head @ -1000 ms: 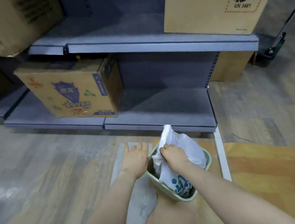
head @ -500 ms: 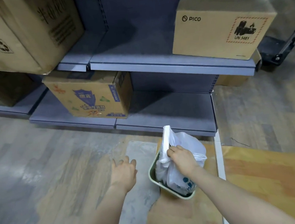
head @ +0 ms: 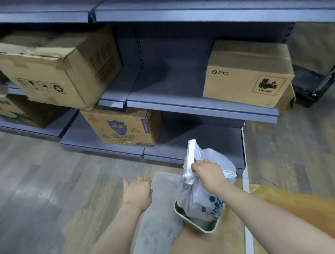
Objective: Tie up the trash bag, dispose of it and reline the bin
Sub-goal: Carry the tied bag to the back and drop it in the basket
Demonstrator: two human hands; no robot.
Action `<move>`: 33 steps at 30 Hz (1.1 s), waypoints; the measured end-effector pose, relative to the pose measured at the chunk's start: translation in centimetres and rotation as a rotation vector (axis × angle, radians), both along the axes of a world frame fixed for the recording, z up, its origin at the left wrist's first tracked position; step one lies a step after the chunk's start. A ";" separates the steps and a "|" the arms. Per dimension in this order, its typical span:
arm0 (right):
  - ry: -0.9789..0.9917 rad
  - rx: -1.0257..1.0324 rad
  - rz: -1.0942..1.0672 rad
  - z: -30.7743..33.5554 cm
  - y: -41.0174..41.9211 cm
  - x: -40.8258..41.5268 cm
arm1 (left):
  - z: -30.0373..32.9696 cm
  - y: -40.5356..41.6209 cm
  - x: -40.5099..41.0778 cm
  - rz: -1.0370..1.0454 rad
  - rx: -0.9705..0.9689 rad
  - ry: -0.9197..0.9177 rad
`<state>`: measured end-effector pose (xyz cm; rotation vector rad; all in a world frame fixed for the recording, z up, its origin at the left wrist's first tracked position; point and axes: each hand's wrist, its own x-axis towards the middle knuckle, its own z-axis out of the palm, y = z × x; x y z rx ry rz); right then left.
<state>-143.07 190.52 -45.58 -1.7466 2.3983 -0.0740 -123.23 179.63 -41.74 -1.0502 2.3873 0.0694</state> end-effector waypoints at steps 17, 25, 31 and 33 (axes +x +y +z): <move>-0.002 0.034 0.235 18.5 -8.6 5.8 | 16.0 -3.0 10.2 0.312 -0.074 0.024; 0.049 0.057 0.411 26.9 -14.4 13.1 | 23.6 -4.7 18.5 0.459 -0.196 0.015; 0.091 0.056 0.529 32.3 -18.8 20.2 | 29.9 -7.2 24.6 0.558 -0.308 0.106; 0.118 0.055 0.574 33.8 -19.9 22.8 | 31.1 -7.5 26.9 0.581 -0.330 0.100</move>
